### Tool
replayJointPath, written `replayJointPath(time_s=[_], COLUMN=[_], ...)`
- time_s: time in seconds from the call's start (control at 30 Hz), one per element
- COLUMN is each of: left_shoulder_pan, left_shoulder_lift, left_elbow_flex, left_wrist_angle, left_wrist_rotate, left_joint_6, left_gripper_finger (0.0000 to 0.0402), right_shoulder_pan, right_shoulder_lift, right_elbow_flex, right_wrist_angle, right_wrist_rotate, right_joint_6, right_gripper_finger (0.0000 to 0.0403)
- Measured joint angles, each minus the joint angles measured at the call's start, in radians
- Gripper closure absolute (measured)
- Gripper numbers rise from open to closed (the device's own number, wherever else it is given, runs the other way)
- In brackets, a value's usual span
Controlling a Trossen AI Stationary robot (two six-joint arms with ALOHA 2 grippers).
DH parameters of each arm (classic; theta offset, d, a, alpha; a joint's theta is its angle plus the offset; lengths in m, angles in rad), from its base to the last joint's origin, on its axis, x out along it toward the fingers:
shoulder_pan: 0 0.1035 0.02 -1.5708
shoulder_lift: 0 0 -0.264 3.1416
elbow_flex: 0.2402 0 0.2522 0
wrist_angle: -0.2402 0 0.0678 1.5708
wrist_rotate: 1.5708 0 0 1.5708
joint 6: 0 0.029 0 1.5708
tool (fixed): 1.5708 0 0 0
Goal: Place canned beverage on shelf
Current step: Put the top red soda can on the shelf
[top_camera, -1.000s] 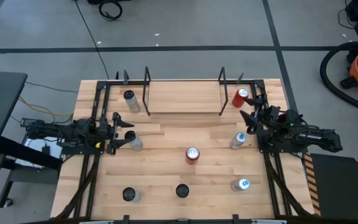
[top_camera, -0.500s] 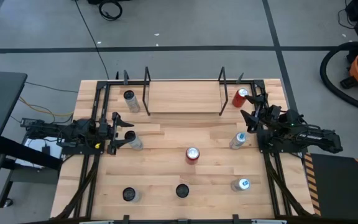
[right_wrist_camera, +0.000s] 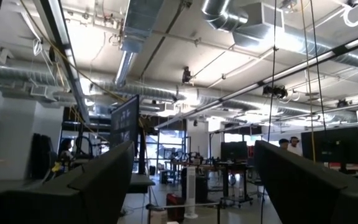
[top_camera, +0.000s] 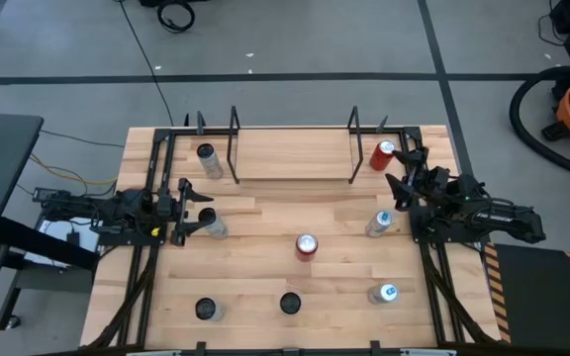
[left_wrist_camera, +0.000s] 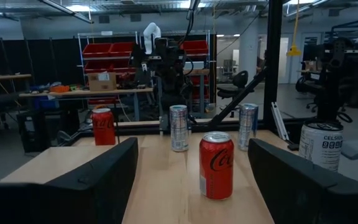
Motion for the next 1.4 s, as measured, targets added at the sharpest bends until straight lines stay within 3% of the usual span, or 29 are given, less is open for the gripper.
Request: replayJointPath(time_s=[0.23,0.43,0.57,0.77,0.83,1.0,1.2,1.4], left_shoulder_pan=[0.000,0.000,0.000,0.000,0.000,0.000,0.000,0.014], left_shoulder_lift=[0.000,0.000,0.000,0.000,0.000,0.000,0.000,0.000], left_elbow_flex=[0.000,0.000,0.000,0.000,0.000,0.000,0.000,0.003], left_wrist_angle=[0.000,-0.023,-0.050,-0.024,0.006,0.082,0.157,0.189], left_wrist_rotate=[-0.032,-0.040,-0.040,-0.042,-0.047,-0.119,-0.124,-0.124], left_joint_6=[-0.055,-0.087,-0.165,-0.136,-0.127,-0.113,-0.034,0.005], left_gripper_finger=[0.0095,0.0095,0.0095,0.0095,0.0095,0.0095,0.0095,0.0095], right_shoulder_pan=[0.000,0.000,0.000,0.000,-0.001,-0.002,-0.002,-0.031], right_shoulder_lift=[0.000,0.000,0.000,0.000,0.000,0.013,0.091,0.247], right_elbow_flex=[0.000,0.000,0.000,0.000,0.000,0.042,0.207,0.410], right_wrist_angle=[0.003,-0.028,-0.074,-0.067,-0.064,-0.116,-0.324,-0.535], right_wrist_rotate=[-0.007,0.050,0.048,0.060,0.129,0.418,0.492,0.678], right_joint_6=[0.058,0.154,0.160,0.121,0.066,-0.043,-0.080,-0.079], right_gripper_finger=[0.0062,0.0062,0.0062,0.0062,0.0062,0.0062,0.0062,0.0062])
